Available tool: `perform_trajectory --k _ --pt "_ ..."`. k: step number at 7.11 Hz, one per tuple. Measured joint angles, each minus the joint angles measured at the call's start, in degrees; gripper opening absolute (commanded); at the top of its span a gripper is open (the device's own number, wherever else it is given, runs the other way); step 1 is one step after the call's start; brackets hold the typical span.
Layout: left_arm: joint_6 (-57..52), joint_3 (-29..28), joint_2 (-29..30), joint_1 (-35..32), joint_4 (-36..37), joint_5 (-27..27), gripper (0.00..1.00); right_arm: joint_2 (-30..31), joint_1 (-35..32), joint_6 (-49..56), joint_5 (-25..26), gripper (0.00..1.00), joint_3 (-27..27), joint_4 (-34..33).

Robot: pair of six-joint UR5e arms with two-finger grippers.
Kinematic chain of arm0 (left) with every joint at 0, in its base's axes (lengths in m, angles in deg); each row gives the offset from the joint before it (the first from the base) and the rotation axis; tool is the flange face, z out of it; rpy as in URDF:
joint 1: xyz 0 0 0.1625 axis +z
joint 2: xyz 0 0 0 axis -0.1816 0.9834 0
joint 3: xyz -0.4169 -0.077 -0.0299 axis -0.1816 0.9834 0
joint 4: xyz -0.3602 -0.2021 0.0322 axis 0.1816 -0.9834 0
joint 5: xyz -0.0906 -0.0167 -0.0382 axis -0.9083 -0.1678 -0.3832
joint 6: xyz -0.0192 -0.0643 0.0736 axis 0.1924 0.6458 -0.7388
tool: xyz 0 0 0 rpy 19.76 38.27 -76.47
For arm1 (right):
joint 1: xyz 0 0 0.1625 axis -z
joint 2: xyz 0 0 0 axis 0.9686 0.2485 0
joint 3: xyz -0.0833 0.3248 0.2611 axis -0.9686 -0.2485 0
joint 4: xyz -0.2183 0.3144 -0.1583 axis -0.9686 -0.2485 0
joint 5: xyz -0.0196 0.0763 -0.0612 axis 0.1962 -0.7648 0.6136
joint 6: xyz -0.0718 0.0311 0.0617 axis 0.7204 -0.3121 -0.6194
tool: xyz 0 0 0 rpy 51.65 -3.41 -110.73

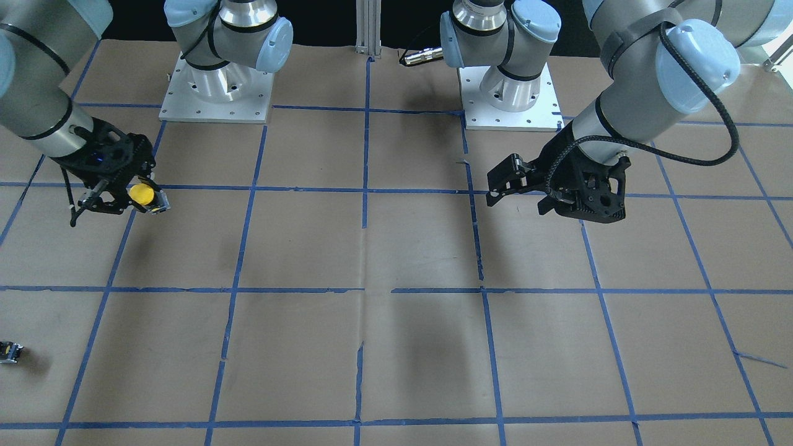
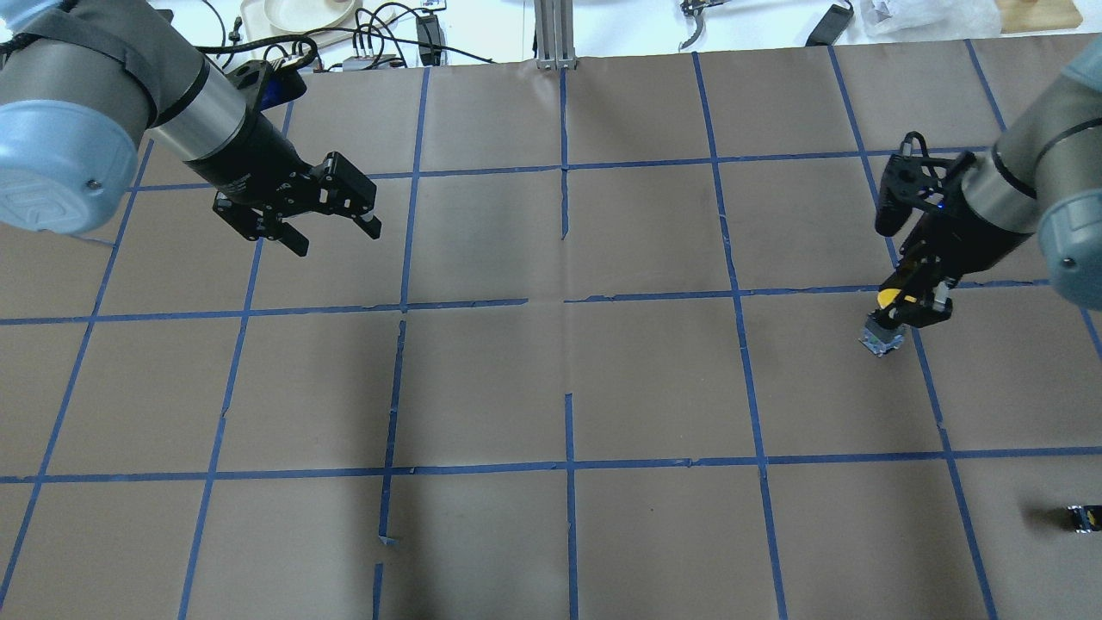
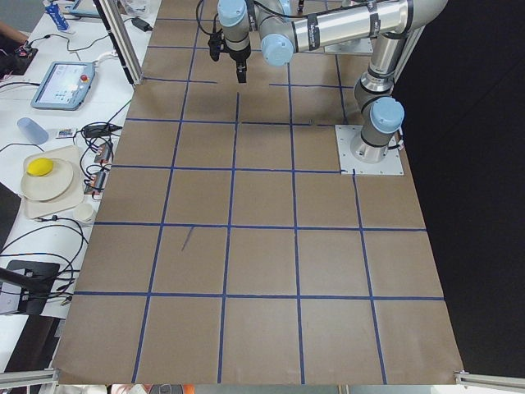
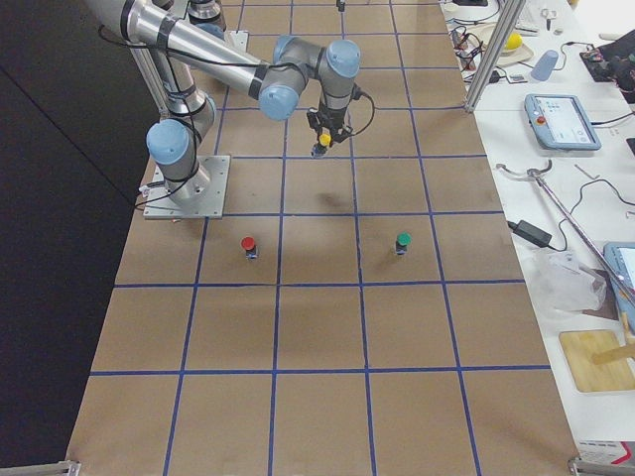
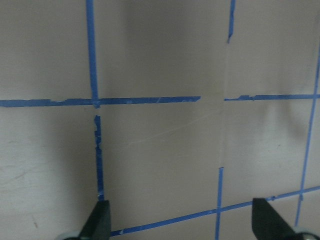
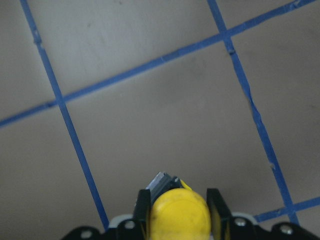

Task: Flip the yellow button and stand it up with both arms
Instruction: 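Carry the yellow button with the right gripper while the left arm withdraws, then lower the yellow button upright onto the table and open the right gripper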

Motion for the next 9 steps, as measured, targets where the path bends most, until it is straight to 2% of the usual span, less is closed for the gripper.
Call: perform_trajectory --k 3,5,7,9 --pt "0.00 -0.83 -0.68 -3.88 1.44 9.04 1.00 -0.16 14.11 38.87 -3.66 0.20 0.73 -1.61" --pt "0.91 -1.09 -0.70 -4.76 1.78 10.47 1.00 -2.91 21.96 61.73 -6.38 0.20 0.51 -2.52" --pt "1.38 -2.89 0.25 -4.79 1.35 12.42 1.00 -8.45 25.19 73.96 -7.45 0.21 0.17 -5.82" --pt "1.50 -7.21 1.58 -4.85 -2.79 13.18 1.00 -11.26 27.82 79.41 -9.49 0.24 -0.05 -8.00"
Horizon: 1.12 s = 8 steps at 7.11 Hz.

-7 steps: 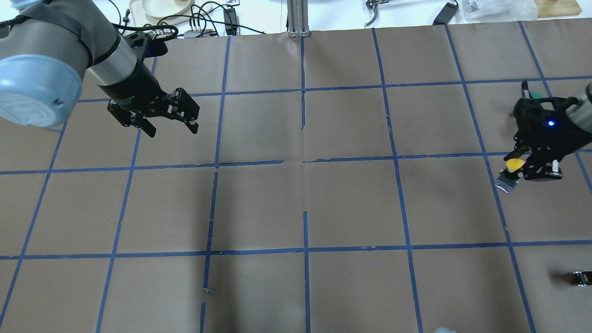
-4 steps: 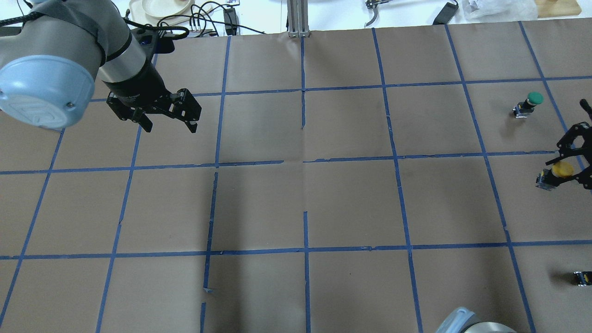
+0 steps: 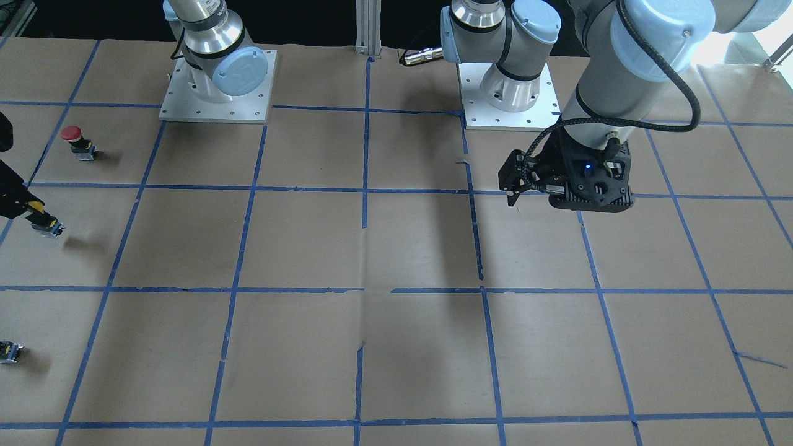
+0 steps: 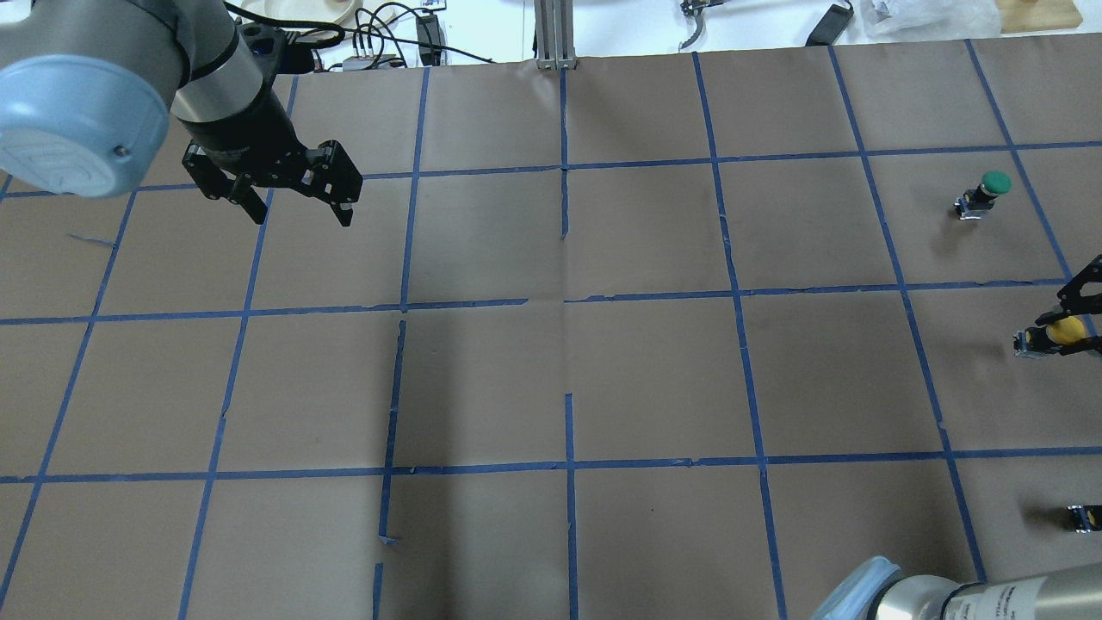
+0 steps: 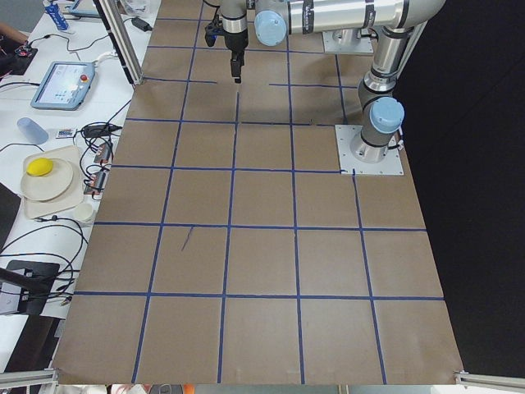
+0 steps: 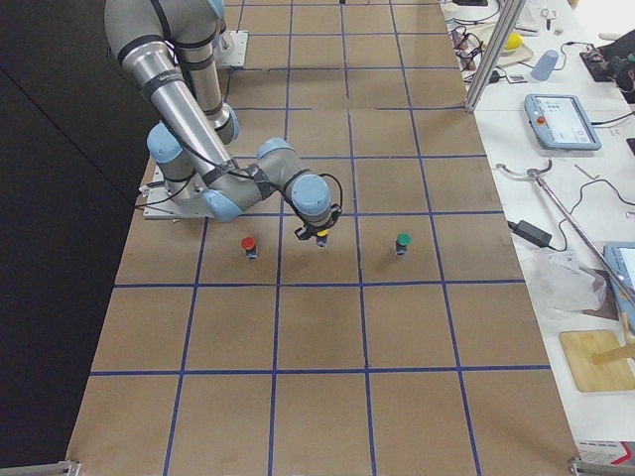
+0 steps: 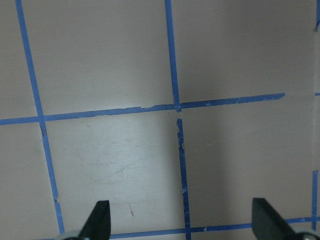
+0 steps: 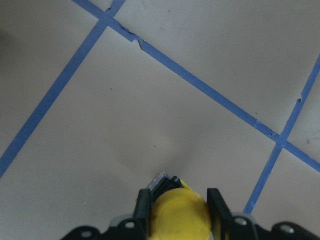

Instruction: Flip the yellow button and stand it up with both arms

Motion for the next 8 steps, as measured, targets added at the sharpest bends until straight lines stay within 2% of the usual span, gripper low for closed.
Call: perform_trajectory --k 1,2,3,5,8 --pt "0.01 -2.00 -0.83 -0.49 -3.08 -0.06 1.00 -0.77 0.46 0.82 -1.32 0.60 0.01 -0.29" --pt "0.00 -2.98 -2.53 -1.06 -5.67 -0.16 1.00 -1.53 0.63 0.73 -2.82 0.89 0.06 -0.33" --pt "-0.04 -3.09 -3.80 -1.45 -7.32 -0.24 1.00 -2.47 0.69 0.22 -3.59 0.99 0.05 -0.33" --pt "-0.35 -3.43 -4.51 -1.98 -8.19 -1.03 1.00 -3.76 0.76 -1.57 -3.62 0.99 -0.43 -0.38" --pt "0.66 -3.07 -3.78 -2.41 -7.72 -4.00 1.00 -2.62 0.06 -10.20 -1.82 0.99 -4.67 1.89"
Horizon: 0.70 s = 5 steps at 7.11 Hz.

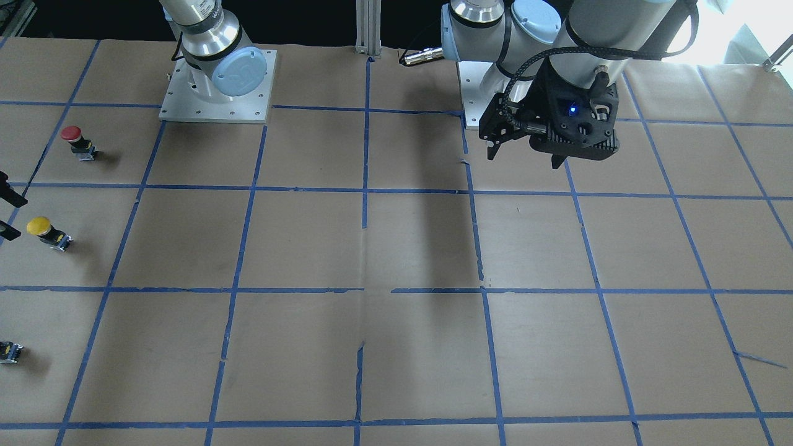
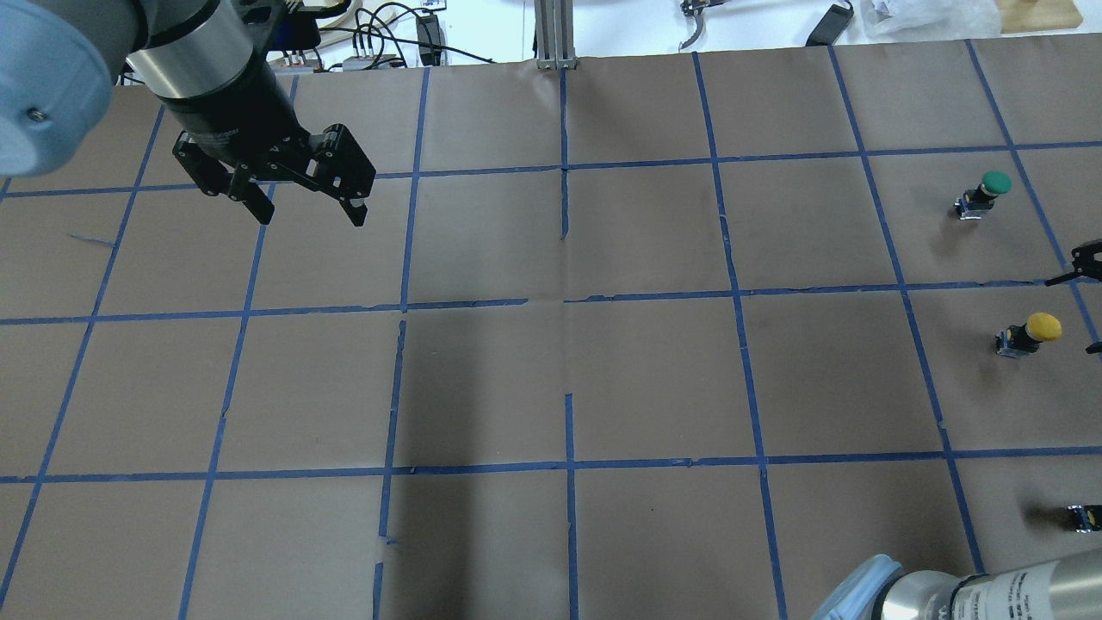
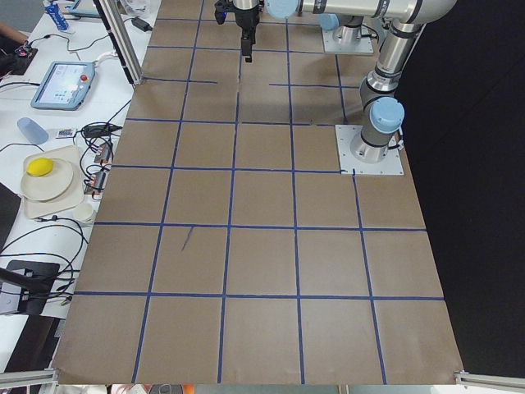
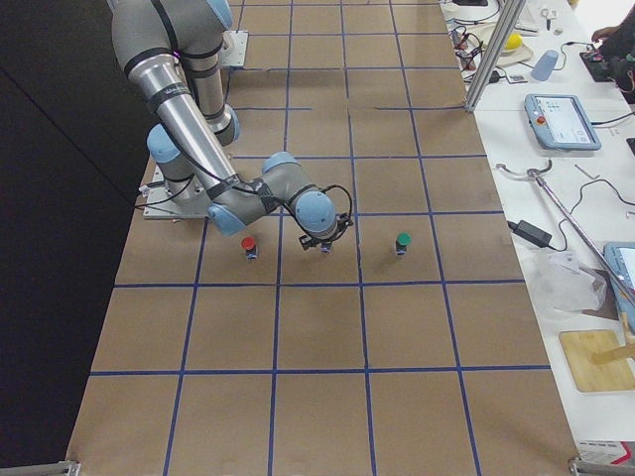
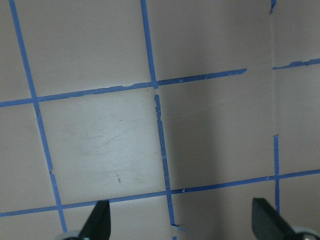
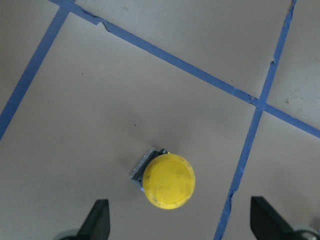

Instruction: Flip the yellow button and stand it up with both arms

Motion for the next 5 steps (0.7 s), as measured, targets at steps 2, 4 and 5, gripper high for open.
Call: perform_trajectory --k 2,4,5 --pt "0.69 0.17 -2.37 -0.20 0.66 -0.63 1.00 2.87 -2.51 -7.87 1.13 0.99 -3.69 4.33" --pt "2.19 4.51 -8.05 -0.24 1.08 -0.68 1.00 5.41 -8.63 -20.98 3.87 0.99 -10.98 11.40" --pt "3.05 7.88 -10.09 -0.08 2.74 -0.65 1.00 5.93 -12.33 -29.06 4.99 0.99 -15.39 15.99"
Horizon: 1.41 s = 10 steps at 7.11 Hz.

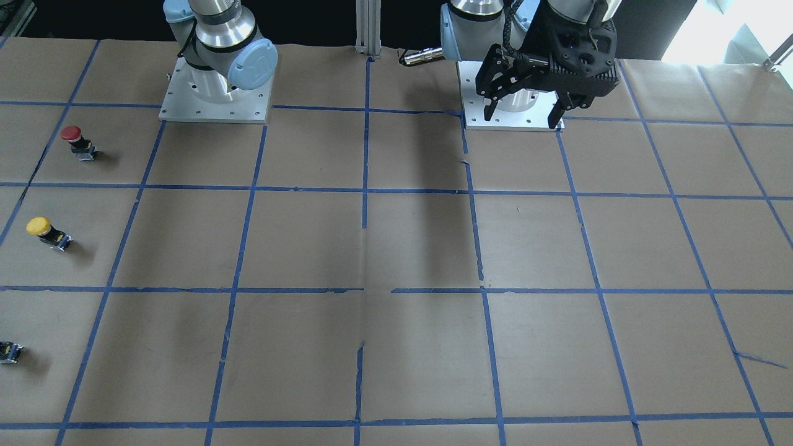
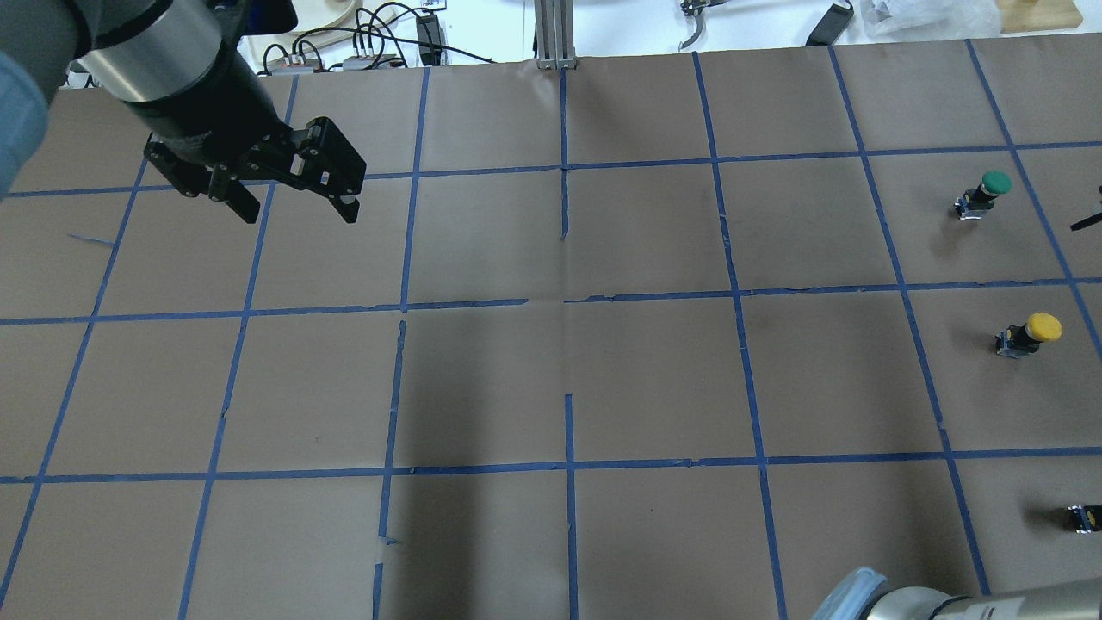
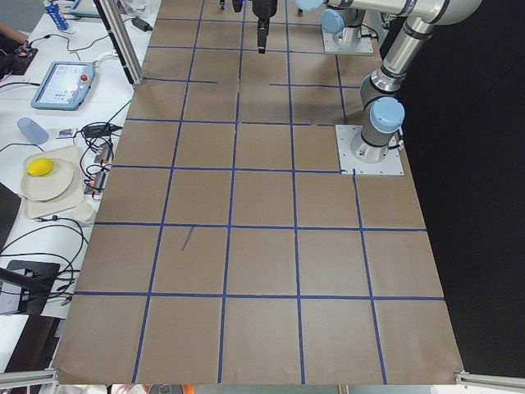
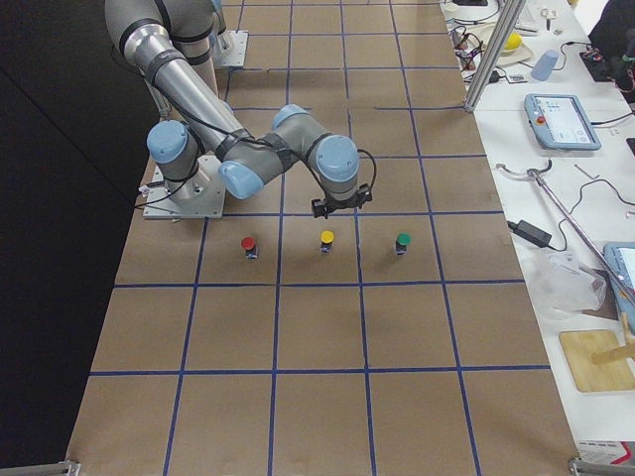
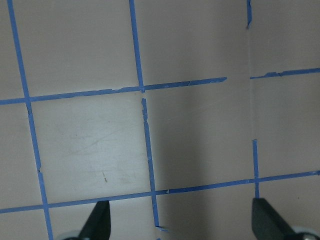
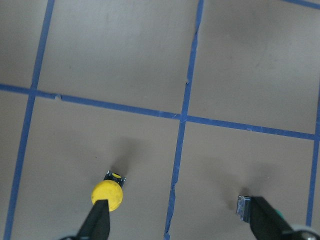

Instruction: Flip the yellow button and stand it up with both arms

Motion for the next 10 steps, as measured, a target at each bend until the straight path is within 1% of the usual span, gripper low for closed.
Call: perform_trajectory --k 2,3,4,5,6,7,8,9,10 --pt "2.45 6.24 -2.60 0.35 6.92 0.75 1.00 0.35 -8.49 -19.43 1.85 0.99 -8.15 7.47" --pt "2.38 6.54 -2.38 0.60 9.56 0.59 1.00 0.62 -12.63 -29.66 2.10 0.99 -10.73 10.00" --pt "2.03 4.34 -0.26 0.89 12.37 -0.08 1.00 1.43 -16.74 -40.03 2.05 0.99 -12.18 11.87" --pt "2.38 1.82 2.47 0.70 13.20 -0.36 1.00 2.45 -21.66 -49.77 2.07 1.00 -12.83 12.64" --pt "2.73 0.11 3.60 0.33 11.40 -0.27 1.00 3.11 -26.79 -58.42 2.78 0.99 -13.17 12.70" --pt "2.94 -1.17 3.21 0.17 8.54 -0.25 1.00 3.59 -32.06 -68.72 4.58 0.99 -13.39 12.70" --pt "3.14 -1.28 1.96 -0.31 7.06 -0.23 1.00 3.80 -35.87 -78.69 6.34 0.99 -13.55 12.84" --pt "3.12 -0.90 0.63 -0.72 6.38 0.65 1.00 3.90 -38.41 -87.25 7.37 0.99 -13.85 12.95" --pt "2.82 -0.25 1.16 -0.42 6.21 4.16 1.00 3.93 -39.72 -95.47 8.81 0.99 -14.30 13.11"
